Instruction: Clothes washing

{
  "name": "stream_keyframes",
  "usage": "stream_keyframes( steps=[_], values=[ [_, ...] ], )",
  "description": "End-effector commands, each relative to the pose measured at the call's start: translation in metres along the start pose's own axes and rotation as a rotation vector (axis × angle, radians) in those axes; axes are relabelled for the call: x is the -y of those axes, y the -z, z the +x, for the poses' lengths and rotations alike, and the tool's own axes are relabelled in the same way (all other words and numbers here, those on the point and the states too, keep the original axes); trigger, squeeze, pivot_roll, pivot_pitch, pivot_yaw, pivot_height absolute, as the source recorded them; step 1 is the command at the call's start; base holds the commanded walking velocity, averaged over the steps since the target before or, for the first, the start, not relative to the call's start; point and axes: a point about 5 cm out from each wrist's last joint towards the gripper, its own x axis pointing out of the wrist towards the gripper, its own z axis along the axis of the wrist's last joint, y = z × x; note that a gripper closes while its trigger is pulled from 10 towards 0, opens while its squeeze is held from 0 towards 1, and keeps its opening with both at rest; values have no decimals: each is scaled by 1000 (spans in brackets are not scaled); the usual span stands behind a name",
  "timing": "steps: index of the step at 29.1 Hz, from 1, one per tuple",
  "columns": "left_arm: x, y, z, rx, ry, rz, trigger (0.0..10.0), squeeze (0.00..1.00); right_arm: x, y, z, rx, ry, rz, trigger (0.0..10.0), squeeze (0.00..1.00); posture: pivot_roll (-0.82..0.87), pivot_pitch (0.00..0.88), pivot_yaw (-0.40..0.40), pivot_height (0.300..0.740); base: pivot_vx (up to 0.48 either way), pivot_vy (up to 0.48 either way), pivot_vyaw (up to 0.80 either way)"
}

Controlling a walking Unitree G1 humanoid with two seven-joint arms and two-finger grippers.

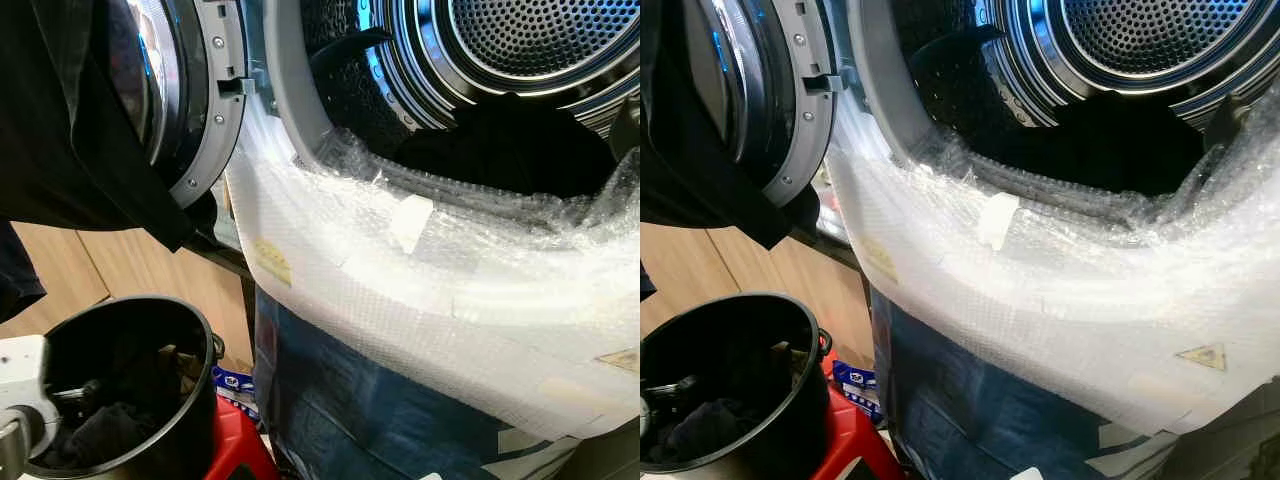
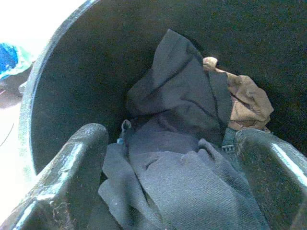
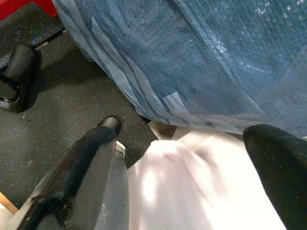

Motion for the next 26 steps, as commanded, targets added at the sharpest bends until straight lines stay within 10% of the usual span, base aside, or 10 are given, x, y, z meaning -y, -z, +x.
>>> stream_keyframes(
  steps=[1,10,26],
  values=[
    [6,-2,2,-3,44,-1,10000,0,1,-2,0,7,1,-7,10000,0,209,56,22,740,0,0,0],
    [25,3,3,-39,186,95,10000,0,3,2,0,-7,-8,14,10000,0,195,59,26,740,0,0,0],
    [13,22,10,-145,112,140,10000,0,2,5,0,-17,-18,-27,10000,0,185,72,15,740,0,0,0]
  ],
)
